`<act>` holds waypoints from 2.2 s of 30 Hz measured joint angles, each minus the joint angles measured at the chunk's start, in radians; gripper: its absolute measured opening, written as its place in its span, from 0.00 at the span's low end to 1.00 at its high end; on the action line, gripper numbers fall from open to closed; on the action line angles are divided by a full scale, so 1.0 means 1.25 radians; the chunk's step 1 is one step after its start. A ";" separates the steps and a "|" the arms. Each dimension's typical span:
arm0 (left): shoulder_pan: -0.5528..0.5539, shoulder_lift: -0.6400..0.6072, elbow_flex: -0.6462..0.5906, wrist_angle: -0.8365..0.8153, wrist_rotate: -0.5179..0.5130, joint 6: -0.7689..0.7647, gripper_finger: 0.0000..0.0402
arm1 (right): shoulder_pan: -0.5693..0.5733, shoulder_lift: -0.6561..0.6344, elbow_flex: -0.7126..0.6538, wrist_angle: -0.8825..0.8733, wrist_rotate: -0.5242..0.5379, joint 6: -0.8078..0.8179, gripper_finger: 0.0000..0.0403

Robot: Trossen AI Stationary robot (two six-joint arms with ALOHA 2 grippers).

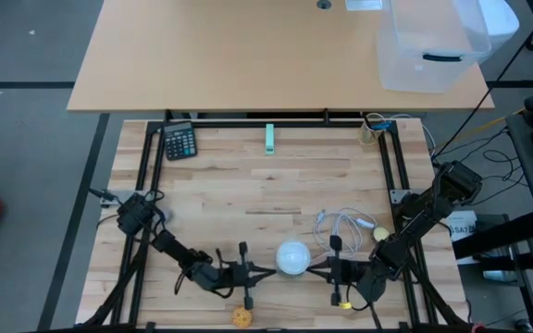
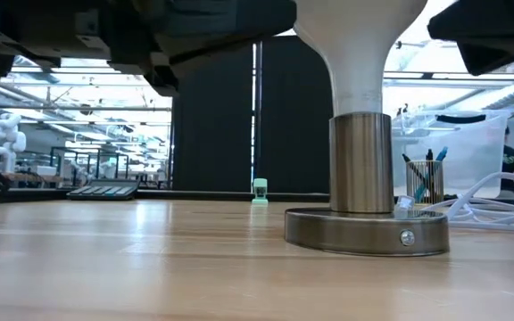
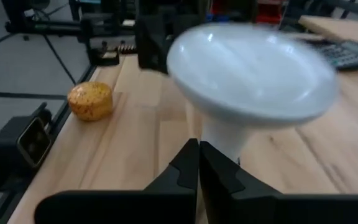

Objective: Screw lightbulb
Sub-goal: Insert the white lightbulb into the silver lamp

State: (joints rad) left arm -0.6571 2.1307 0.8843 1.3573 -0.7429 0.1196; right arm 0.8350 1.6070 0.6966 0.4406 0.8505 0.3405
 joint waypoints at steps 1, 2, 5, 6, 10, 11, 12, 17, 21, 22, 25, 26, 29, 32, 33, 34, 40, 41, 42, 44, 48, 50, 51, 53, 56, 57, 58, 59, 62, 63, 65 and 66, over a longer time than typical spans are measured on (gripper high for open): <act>0.000 0.000 0.000 0.000 0.000 0.000 0.00 | -0.003 0.000 0.000 0.009 0.007 -0.009 0.00; 0.000 0.000 0.000 -0.001 0.000 -0.001 0.00 | -0.009 -0.001 0.000 0.012 0.010 -0.016 0.00; 0.002 0.000 0.000 0.000 -0.002 -0.001 0.00 | -0.024 -0.001 0.000 0.016 0.010 -0.026 0.00; 0.001 0.000 0.000 0.000 -0.002 -0.001 0.00 | -0.027 -0.001 0.000 0.016 0.010 -0.029 0.00; 0.000 0.000 0.000 -0.001 -0.002 -0.001 0.00 | -0.039 -0.001 0.000 0.016 0.009 -0.038 0.00; 0.001 0.000 0.000 -0.001 -0.002 -0.001 0.00 | -0.041 -0.001 0.000 0.016 0.008 -0.039 0.00; 0.001 0.000 0.000 -0.001 -0.002 -0.001 0.00 | -0.044 -0.001 0.000 0.016 0.006 -0.040 0.00; 0.012 0.000 0.000 -0.029 0.012 -0.030 0.00 | -0.056 -0.001 0.000 0.010 -0.060 -0.033 0.00; 0.032 0.000 -0.001 -0.119 0.042 -0.104 0.00 | -0.076 -0.001 0.000 -0.037 -0.140 0.025 0.00; 0.035 0.000 -0.001 -0.136 0.044 -0.117 0.00 | -0.077 -0.001 0.000 -0.050 -0.143 0.037 0.00; 0.039 0.000 -0.001 -0.160 0.045 -0.135 0.00 | -0.077 0.014 0.000 -0.057 -0.140 0.048 0.00; 0.038 0.000 -0.001 -0.161 0.050 -0.135 0.00 | -0.077 0.022 0.000 -0.053 -0.142 0.048 0.00; 0.039 0.000 -0.001 -0.181 0.083 -0.140 0.00 | -0.077 0.056 0.000 -0.043 -0.151 0.059 0.00; 0.050 0.000 -0.001 -0.217 0.108 -0.165 0.00 | -0.082 0.089 -0.001 -0.027 -0.156 0.073 0.00; 0.052 0.000 -0.001 -0.223 0.112 -0.173 0.00 | -0.082 0.099 -0.001 -0.006 -0.157 0.073 0.00; 0.056 0.000 -0.001 -0.232 0.117 -0.178 0.00 | -0.082 0.109 -0.001 0.013 -0.157 0.071 0.00; 0.072 0.000 -0.001 -0.270 0.149 -0.209 0.00 | -0.088 0.156 0.005 0.047 -0.162 0.078 0.00; 0.074 0.000 -0.001 -0.279 0.149 -0.215 0.00 | -0.089 0.166 0.013 0.045 -0.162 0.077 0.00; 0.077 0.001 -0.001 -0.284 0.149 -0.217 0.00 | -0.091 0.177 0.022 0.045 -0.163 0.074 0.00; 0.083 0.001 -0.001 -0.287 0.149 -0.225 0.00 | -0.098 0.199 0.041 0.046 -0.162 0.064 0.00; 0.093 0.001 -0.001 -0.308 0.148 -0.242 0.00 | -0.120 0.243 0.079 0.043 -0.161 0.040 0.00; 0.093 0.001 -0.001 -0.309 0.148 -0.244 0.00 | -0.129 0.258 0.092 0.043 -0.160 0.033 0.00; 0.093 0.001 -0.001 -0.311 0.148 -0.244 0.00 | -0.133 0.264 0.097 0.044 -0.158 0.032 0.00; 0.093 0.001 -0.001 -0.321 0.148 -0.244 0.00 | -0.141 0.275 0.103 0.041 -0.154 0.032 0.00; 0.092 0.001 -0.001 -0.325 0.145 -0.244 0.00 | -0.151 0.285 0.106 0.040 -0.134 0.031 0.00; 0.093 0.001 -0.001 -0.328 0.144 -0.244 0.00 | -0.155 0.286 0.106 0.038 -0.126 0.029 0.00; 0.093 0.001 -0.001 -0.332 0.143 -0.244 0.00 | -0.157 0.287 0.106 0.034 -0.117 0.028 0.00; 0.093 0.001 -0.001 -0.334 0.141 -0.244 0.00 | -0.161 0.287 0.106 0.033 -0.108 0.024 0.00; 0.093 0.001 -0.001 -0.336 0.131 -0.243 0.00 | -0.173 0.287 0.106 0.032 -0.095 0.006 0.00; 0.093 0.001 -0.001 -0.340 0.128 -0.244 0.00 | -0.178 0.287 0.106 0.031 -0.095 0.002 0.00; 0.093 0.001 -0.001 -0.346 0.125 -0.244 0.00 | -0.189 0.287 0.106 0.029 -0.094 -0.003 0.00; 0.093 0.001 -0.001 -0.346 0.124 -0.244 0.00 | -0.194 0.287 0.106 0.028 -0.093 -0.005 0.00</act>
State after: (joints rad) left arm -0.5407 2.1319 0.8833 0.9254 -0.5876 -0.1854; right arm 0.5919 1.9652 0.8288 0.4751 0.7345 0.3336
